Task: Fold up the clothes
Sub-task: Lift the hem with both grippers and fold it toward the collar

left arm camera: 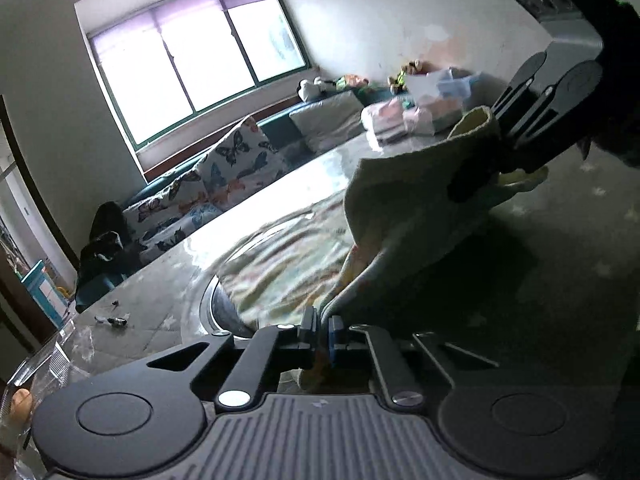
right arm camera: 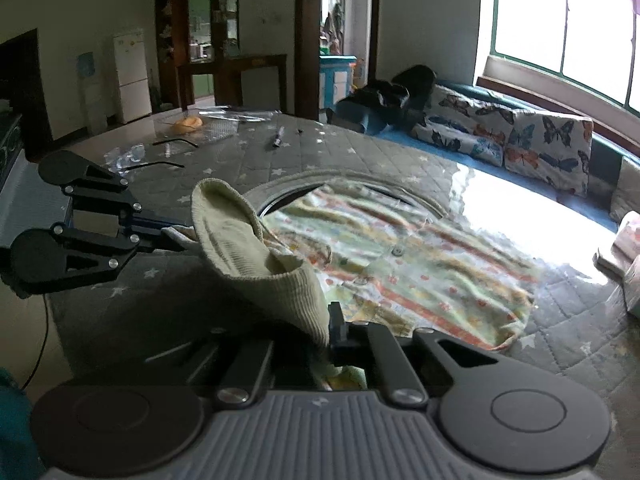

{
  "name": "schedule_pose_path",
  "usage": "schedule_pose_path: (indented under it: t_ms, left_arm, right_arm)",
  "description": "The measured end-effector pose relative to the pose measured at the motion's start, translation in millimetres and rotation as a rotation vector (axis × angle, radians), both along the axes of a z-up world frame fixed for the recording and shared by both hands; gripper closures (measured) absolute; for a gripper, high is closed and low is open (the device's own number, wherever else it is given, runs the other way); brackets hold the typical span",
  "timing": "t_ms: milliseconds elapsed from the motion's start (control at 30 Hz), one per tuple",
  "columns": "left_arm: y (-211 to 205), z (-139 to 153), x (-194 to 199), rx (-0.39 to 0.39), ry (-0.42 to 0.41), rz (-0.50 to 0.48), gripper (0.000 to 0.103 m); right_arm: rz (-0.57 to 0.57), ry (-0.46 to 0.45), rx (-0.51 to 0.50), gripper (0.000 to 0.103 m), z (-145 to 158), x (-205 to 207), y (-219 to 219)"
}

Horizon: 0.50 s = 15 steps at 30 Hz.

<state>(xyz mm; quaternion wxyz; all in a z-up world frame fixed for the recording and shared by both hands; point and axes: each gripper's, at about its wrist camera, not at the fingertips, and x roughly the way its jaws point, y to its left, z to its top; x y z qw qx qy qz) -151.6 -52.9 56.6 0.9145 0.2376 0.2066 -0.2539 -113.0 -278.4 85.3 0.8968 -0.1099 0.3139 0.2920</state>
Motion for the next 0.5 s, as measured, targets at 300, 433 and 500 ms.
schedule_pose_path:
  t_ms: [300, 433, 500]
  left_arm:
    - [3.7, 22.6, -32.5, -0.074, 0.041, -0.03, 0.097]
    - [5.0, 28.8, -40.8, -0.106, 0.073, -0.035, 0.097]
    - [5.7, 31.9, -40.1, -0.124, 0.085, -0.033, 0.097]
  right_arm:
    - [0.103, 0.016, 0.017, 0.098, 27.9, -66.4, -17.1]
    - [0.104, 0.045, 0.014, 0.098, 28.7, -65.5, -17.7]
    - [0.093, 0.05, 0.018, 0.098, 29.7, -57.2, -18.7]
